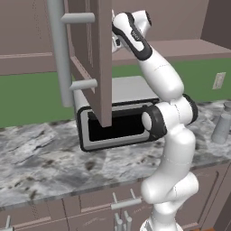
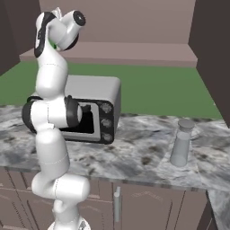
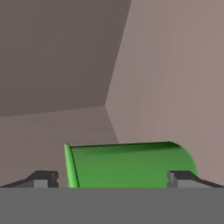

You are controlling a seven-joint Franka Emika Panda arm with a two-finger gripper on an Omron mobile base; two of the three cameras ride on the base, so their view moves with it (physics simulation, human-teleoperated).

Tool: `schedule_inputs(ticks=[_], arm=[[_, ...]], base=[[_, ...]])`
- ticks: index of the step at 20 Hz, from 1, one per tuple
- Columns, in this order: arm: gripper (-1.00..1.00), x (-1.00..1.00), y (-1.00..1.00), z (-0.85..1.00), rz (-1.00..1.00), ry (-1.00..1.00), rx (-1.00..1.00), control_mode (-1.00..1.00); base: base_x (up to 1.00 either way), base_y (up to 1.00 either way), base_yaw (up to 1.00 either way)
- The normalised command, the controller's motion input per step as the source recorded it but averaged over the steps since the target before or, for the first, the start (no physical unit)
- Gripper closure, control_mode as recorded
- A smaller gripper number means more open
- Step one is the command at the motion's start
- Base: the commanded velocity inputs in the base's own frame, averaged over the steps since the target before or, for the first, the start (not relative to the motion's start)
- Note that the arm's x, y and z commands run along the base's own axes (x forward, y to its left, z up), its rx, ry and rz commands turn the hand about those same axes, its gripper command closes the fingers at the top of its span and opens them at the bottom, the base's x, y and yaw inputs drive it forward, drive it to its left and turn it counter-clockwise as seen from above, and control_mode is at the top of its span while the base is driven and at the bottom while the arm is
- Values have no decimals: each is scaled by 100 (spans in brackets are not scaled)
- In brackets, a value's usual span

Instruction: There is a tray on the dining counter. Grab the cup, mug, and pitcher and place them on the tray. The pitcher may be placed next to the tray if it cannot fit the tray.

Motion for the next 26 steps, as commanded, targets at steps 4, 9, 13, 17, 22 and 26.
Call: schedule_inputs(ticks=[4,9,13,17,22,26], arm=[[-100,1,0,-18,0,5,0,-100],[-100,0,0,-14,0,7,-1,-100],[-100,0,0,-18,0,11,-1,-100],[-100,-5,0,-31,0,11,-1,-100],[-100,-17,0,-32,2,3,-2,-100],[-100,-20,0,-34,2,2,-1,-100]], base=[[0,0,0],[0,0,0],[0,0,0],[0,0,0],[0,0,0],[0,0,0]])
